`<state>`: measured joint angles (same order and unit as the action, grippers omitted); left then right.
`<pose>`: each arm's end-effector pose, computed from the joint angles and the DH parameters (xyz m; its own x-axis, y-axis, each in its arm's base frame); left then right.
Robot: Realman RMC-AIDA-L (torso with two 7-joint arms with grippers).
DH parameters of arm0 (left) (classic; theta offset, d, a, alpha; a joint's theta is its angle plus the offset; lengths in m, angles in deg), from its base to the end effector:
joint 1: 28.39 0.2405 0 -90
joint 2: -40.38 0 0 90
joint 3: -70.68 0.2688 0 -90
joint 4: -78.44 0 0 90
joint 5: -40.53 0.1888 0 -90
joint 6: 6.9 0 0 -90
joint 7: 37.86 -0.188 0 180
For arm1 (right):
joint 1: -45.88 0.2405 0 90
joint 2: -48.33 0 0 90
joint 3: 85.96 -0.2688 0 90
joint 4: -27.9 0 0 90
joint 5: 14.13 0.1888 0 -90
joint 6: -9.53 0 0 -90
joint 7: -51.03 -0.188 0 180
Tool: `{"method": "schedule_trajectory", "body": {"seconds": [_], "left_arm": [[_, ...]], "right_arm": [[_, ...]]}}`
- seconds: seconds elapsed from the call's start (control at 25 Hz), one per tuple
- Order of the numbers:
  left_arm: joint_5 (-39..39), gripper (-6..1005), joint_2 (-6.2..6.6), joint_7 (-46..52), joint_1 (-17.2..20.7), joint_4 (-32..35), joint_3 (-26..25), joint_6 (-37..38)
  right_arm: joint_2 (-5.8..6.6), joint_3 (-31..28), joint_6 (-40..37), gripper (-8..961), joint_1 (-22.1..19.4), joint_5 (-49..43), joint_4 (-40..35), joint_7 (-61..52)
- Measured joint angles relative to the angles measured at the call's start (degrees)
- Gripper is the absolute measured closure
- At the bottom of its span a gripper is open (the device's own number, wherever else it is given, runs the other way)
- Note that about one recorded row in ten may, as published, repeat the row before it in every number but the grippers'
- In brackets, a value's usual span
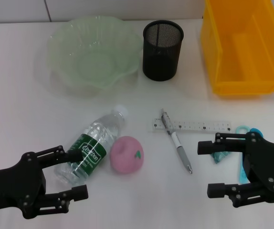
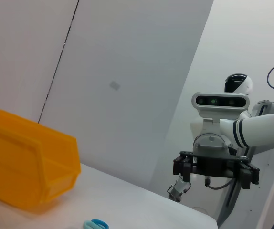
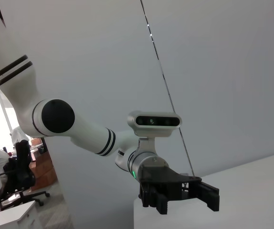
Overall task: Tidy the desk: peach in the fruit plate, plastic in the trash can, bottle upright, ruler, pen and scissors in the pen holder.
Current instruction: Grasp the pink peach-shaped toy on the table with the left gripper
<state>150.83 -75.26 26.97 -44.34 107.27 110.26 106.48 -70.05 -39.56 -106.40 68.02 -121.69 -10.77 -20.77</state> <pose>-0.2679 0.2080 -0.0227 0.6617 0.3377 0.6694 0.3785 -0.9212 0.0906 0.2204 0.2306 -0.0284 0.7341 -0.2585 -0.6279 -0.1926 -0.9660 0.1726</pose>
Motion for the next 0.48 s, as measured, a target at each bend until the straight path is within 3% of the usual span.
{"method": "schedule_trajectory", "body": {"seconds": [0.48], "left_arm": [[0.0,198,-0.02,1.95,-0.59,0.24,-0.26,-0.02]], "right_arm": [[-0.36,0.14,0.63,164,0.54,-0.15,-0.12,0.0]]}}
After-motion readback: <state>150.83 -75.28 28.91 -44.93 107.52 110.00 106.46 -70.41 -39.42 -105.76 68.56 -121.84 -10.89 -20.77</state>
